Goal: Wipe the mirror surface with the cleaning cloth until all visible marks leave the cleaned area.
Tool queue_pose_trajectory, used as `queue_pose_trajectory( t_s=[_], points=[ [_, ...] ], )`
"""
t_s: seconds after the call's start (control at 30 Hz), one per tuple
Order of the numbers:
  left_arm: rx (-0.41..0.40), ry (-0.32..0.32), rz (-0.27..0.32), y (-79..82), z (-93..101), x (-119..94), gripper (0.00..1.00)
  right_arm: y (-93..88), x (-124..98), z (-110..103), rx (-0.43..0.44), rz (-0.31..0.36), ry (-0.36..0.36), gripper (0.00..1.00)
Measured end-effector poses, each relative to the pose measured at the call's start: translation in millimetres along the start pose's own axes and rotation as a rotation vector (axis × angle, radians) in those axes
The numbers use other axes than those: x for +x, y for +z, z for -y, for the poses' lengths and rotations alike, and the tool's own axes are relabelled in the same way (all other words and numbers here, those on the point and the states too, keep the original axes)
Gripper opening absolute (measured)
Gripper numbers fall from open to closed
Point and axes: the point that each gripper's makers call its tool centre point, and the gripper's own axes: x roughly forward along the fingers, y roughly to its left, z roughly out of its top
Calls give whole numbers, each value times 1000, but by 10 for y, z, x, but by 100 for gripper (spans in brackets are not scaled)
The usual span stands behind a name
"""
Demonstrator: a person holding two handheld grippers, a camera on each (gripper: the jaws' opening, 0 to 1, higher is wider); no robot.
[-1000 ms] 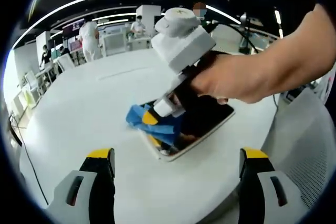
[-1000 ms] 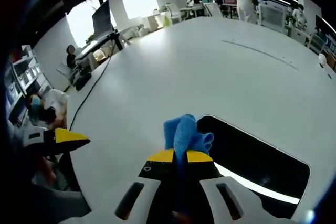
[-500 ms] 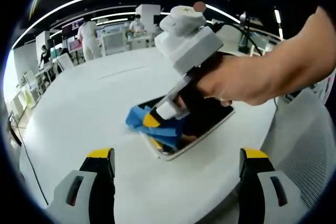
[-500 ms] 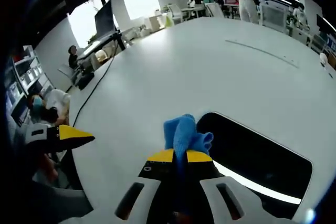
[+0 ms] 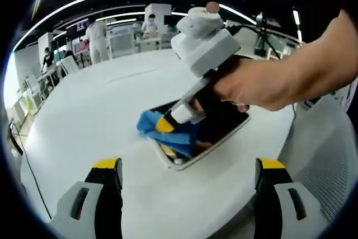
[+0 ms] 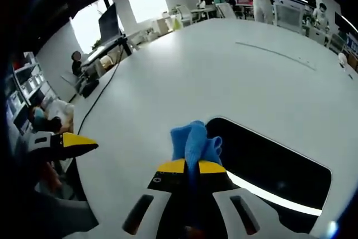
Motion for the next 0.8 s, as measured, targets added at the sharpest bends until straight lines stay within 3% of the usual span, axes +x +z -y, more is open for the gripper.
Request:
queue_pose_trajectory(
  t_s=[0.8],
  points=[
    [2,-2,1,2,4,-1,99,-108,-173,319,41,15,-29,1]
  ],
)
